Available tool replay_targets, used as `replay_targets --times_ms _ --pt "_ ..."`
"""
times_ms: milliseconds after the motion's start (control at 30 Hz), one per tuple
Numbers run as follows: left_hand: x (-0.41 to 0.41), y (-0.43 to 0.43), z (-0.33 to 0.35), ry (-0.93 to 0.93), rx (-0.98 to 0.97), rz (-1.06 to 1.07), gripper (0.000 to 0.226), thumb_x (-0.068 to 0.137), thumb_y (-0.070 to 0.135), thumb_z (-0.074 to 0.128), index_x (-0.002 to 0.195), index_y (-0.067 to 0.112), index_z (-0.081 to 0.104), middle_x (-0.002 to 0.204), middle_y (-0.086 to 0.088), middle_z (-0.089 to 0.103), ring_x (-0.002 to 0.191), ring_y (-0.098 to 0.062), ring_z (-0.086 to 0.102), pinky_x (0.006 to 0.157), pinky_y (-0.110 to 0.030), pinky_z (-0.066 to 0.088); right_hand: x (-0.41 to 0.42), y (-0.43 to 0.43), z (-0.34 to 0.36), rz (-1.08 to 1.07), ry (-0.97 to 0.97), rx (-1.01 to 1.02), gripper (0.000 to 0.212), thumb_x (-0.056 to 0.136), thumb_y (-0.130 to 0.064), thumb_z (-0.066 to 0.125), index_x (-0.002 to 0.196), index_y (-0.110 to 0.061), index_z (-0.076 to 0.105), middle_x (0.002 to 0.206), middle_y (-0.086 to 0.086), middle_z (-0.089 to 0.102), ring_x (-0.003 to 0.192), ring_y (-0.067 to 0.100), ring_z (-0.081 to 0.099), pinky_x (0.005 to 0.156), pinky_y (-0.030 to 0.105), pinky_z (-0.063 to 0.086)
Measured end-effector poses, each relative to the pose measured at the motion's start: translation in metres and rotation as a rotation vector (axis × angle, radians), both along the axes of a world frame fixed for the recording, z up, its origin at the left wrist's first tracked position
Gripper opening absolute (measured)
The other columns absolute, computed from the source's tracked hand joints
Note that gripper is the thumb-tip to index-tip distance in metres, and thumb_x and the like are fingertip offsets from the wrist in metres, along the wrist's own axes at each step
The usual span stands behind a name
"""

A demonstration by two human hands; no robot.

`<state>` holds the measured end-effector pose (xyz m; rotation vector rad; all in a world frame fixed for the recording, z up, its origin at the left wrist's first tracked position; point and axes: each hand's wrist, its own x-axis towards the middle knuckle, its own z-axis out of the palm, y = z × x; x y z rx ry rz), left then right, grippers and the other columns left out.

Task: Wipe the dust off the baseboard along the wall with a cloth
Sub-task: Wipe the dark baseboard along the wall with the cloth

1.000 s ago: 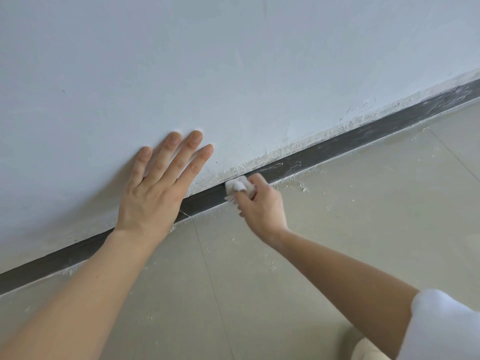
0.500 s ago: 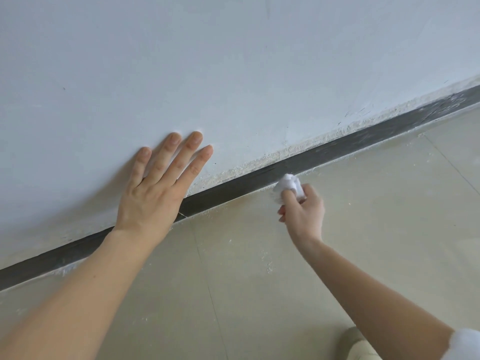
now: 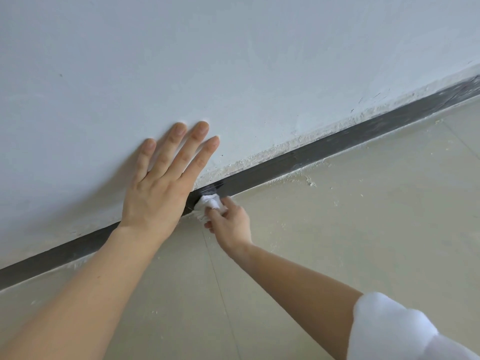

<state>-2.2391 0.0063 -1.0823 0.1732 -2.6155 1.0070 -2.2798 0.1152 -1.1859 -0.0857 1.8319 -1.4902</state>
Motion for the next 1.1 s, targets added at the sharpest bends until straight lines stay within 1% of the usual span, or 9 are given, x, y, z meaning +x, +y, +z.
replay_targets --times_ms 67,167,300,367,467,567,700,867,1100 --pt "0.0 0.0 -0.001 0.014 0.012 -0.005 0.092 0.079 -0.013 0.046 0.155 0.025 0.011 0.159 0.004 -0.017 0.145 -0.019 -0.022 0.116 -0.039 -0.014 -0.017 0.013 0.0 -0.119 0.012 -0.023 0.019 0.084 -0.021 0.058 0.08 -0.002 0.056 0.066 0.007 0.066 0.061 0.026 0.068 0.063 0.049 0.057" --pt "0.0 0.001 -0.001 0.011 0.063 -0.007 0.103 0.072 -0.019 0.053 0.155 0.025 0.011 0.159 0.005 -0.017 0.145 -0.018 -0.022 0.116 -0.039 -0.014 -0.054 0.039 0.001 -0.234 0.058 -0.014 0.01 0.086 -0.013 0.062 0.082 -0.005 0.059 0.072 0.009 0.067 0.057 0.019 0.066 0.062 0.044 0.059" --pt "-0.001 0.002 0.001 0.01 0.085 -0.014 0.1 0.074 -0.016 0.054 0.155 0.024 0.012 0.159 0.004 -0.018 0.144 -0.018 -0.023 0.116 -0.04 -0.014 -0.103 0.075 0.001 -0.323 0.132 -0.001 0.003 0.086 -0.009 0.062 0.086 -0.005 0.062 0.079 0.016 0.067 0.064 0.027 0.067 0.062 0.039 0.06" --pt "-0.001 0.005 0.001 0.011 0.128 -0.003 0.102 0.071 -0.017 0.054 0.155 0.023 0.012 0.158 0.004 -0.019 0.144 -0.019 -0.023 0.116 -0.04 -0.016 -0.123 0.09 0.004 -0.424 0.124 0.022 0.009 0.085 -0.008 0.059 0.077 -0.01 0.059 0.077 0.016 0.066 0.06 0.026 0.067 0.061 0.036 0.06" --pt "-0.006 0.011 -0.004 0.026 0.142 -0.009 0.094 0.077 -0.009 0.053 0.155 0.019 0.008 0.159 -0.003 -0.019 0.145 -0.022 -0.02 0.117 -0.041 -0.013 -0.141 0.11 0.015 -0.592 0.123 0.062 0.007 0.082 -0.009 0.055 0.077 -0.005 0.053 0.071 0.02 0.062 0.054 0.025 0.064 0.054 0.031 0.058" --pt "-0.025 0.025 -0.013 0.049 0.083 -0.095 0.081 0.085 0.004 0.047 0.155 0.017 0.008 0.16 -0.006 -0.011 0.147 -0.023 -0.013 0.117 -0.041 -0.007 -0.131 0.12 0.021 -0.369 0.23 0.21 0.012 0.082 -0.012 0.057 0.078 0.0 0.056 0.065 0.016 0.064 0.053 0.024 0.062 0.052 0.034 0.054" --pt "-0.065 0.047 -0.02 0.064 0.055 -0.186 0.076 0.089 0.011 0.043 0.155 0.015 0.006 0.16 -0.005 -0.004 0.146 -0.023 -0.003 0.117 -0.042 -0.006 -0.097 0.111 0.013 0.068 0.287 0.351 0.013 0.078 -0.029 0.06 0.079 -0.016 0.057 0.07 0.009 0.068 0.066 0.028 0.066 0.062 0.043 0.056" --pt "-0.099 0.06 -0.018 0.116 -0.012 -0.2 0.064 0.094 0.009 0.025 0.155 0.012 0.007 0.16 -0.005 0.002 0.146 -0.025 -0.002 0.116 -0.041 -0.001 -0.123 0.096 0.011 -0.04 0.299 0.342 0.022 0.075 -0.034 0.052 0.076 -0.012 0.052 0.075 0.013 0.067 0.071 0.032 0.065 0.062 0.05 0.056" --pt "-0.101 0.05 -0.012 0.11 -0.065 -0.201 0.07 0.088 0.009 0.039 0.154 0.014 0.017 0.161 -0.003 0.009 0.148 -0.021 -0.005 0.119 -0.036 -0.004 -0.197 0.141 0.021 -0.278 0.357 0.338 0.016 0.078 -0.026 0.054 0.074 -0.011 0.055 0.073 0.013 0.067 0.066 0.029 0.068 0.06 0.047 0.058"
